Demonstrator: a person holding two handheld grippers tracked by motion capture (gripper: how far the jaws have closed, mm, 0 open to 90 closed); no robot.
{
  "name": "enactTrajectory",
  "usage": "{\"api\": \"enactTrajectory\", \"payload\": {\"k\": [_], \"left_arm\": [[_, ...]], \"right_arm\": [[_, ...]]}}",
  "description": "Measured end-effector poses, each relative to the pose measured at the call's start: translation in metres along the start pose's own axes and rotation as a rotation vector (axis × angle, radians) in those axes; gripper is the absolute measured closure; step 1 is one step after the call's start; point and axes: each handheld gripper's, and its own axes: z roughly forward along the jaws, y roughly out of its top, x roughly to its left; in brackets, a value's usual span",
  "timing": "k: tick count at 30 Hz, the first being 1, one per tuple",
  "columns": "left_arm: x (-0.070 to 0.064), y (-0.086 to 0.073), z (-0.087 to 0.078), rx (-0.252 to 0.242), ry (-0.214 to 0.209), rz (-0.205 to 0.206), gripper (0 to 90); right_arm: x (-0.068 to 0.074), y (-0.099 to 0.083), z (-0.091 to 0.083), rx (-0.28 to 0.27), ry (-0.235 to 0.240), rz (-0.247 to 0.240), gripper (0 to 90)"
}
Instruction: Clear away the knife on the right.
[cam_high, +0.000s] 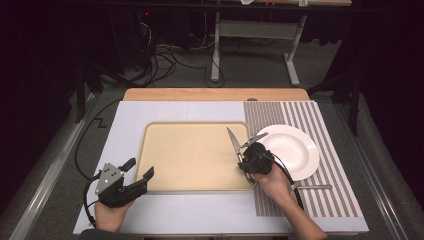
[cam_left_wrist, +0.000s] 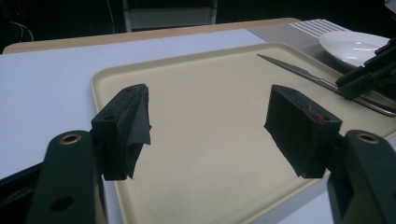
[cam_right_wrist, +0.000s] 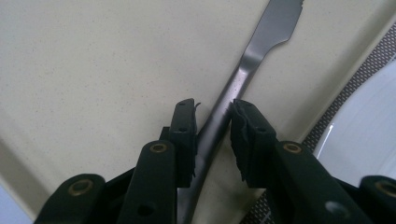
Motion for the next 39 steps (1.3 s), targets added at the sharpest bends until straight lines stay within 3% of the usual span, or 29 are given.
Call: {"api": "enactTrajectory", "payload": {"k": [9,16,22,25,27,32,39], "left_arm": [[0.0,0.0,0.001,0.002,-0.002,-0.005,31.8],[0.0,0.0,0.0,0.001,-0.003,-0.002,31.8],[-0.001,0.0,-0.001,-0.001,-0.004,-0.002,31.7],[0.0,-0.001,-0.001,-0.002,-0.003,0.0,31.7],[0.0,-0.001,-0.002,-0.004,-0.002,-0.004,31.7],[0.0,-0.001,-0.002,-0.005,-0.002,-0.003,31.6],[0.0,-0.001,-0.003,-0.005,-0.004,-0.002,31.6]], "right_arm": [[0.001,-0.002,0.0,-0.016,-0.013,-0.005,67.7],[0.003,-0.002,-0.006,-0.028,-0.011,-0.017,59.1],[0.005,-0.009,-0.026,-0.126,0.012,-0.01,45.9],[0.005,-0.015,-0.035,-0.171,-0.017,-0.018,45.6],[0.005,-0.017,-0.037,-0.189,-0.017,-0.014,45.5],[0.001,-0.029,-0.051,-0.299,-0.007,-0.004,44.2],[-0.003,-0.036,-0.056,-0.342,0.008,0.009,43.0]]}}
